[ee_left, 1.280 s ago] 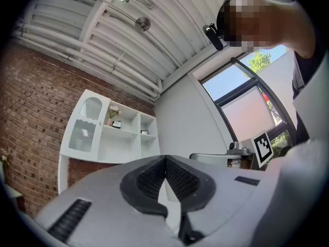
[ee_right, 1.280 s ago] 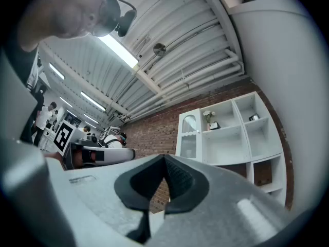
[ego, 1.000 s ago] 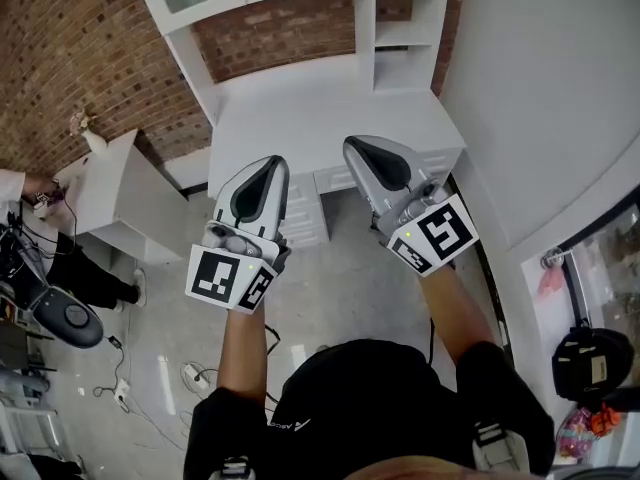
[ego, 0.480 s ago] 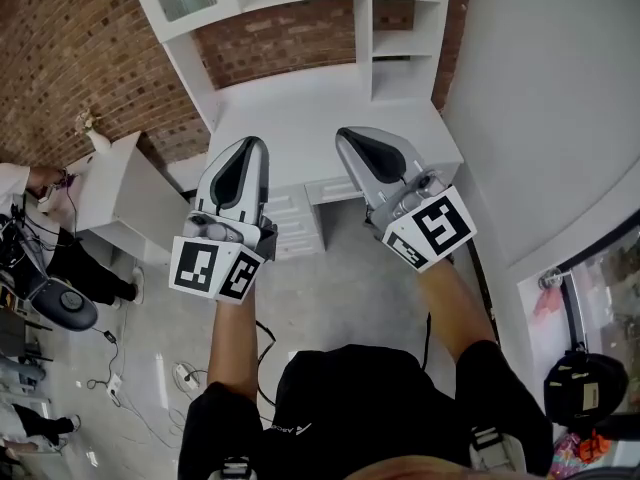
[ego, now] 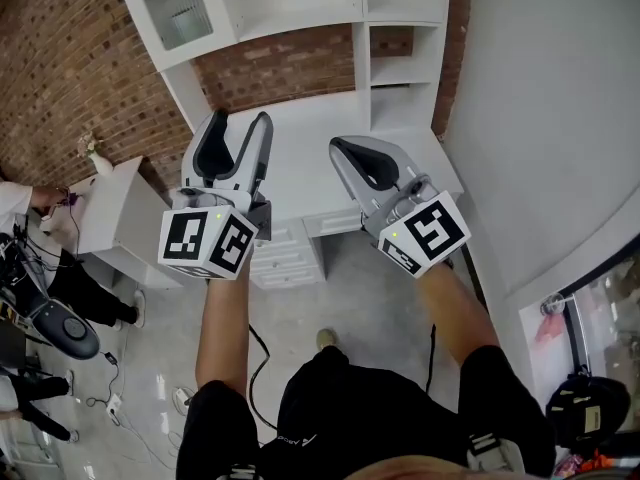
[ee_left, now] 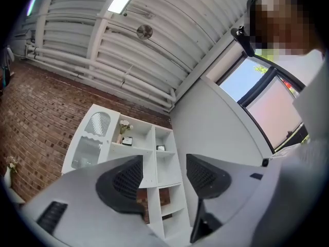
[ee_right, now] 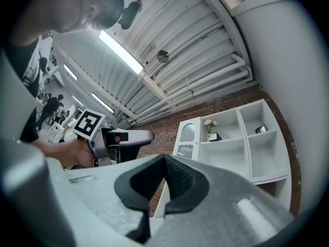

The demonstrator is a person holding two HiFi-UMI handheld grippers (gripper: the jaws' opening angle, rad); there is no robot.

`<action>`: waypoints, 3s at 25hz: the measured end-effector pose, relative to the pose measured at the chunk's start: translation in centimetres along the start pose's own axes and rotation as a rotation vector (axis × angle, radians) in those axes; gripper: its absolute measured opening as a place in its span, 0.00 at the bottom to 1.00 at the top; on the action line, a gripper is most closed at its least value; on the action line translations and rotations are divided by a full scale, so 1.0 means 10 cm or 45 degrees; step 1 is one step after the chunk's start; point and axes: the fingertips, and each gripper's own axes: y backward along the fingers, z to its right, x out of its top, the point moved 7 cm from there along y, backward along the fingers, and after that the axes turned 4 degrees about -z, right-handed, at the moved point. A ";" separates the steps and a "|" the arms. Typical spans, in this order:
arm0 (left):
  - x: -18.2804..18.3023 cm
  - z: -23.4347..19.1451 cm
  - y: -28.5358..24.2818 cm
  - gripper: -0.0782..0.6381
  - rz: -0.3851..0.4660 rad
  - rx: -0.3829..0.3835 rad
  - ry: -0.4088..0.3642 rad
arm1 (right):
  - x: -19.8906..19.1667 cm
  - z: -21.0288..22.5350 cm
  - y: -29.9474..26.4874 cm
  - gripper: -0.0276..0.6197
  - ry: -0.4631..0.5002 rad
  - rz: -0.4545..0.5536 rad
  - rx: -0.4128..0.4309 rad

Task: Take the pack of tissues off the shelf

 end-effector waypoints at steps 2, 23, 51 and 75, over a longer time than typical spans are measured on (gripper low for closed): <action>-0.01 -0.13 -0.19 0.48 0.021 -0.007 0.003 | -0.05 0.10 -0.12 0.05 0.023 -0.006 -0.004; 0.15 -2.21 -2.85 0.67 0.061 -0.088 0.009 | -0.80 1.61 -2.24 0.05 0.188 -0.083 -0.077; 0.50 -3.15 -6.06 0.80 -0.381 0.299 -0.225 | -1.44 3.42 -2.75 0.05 0.265 -0.055 0.074; 0.41 -3.26 -6.15 0.51 -0.372 0.306 -0.269 | -1.48 3.63 -2.70 0.05 0.250 -0.024 0.008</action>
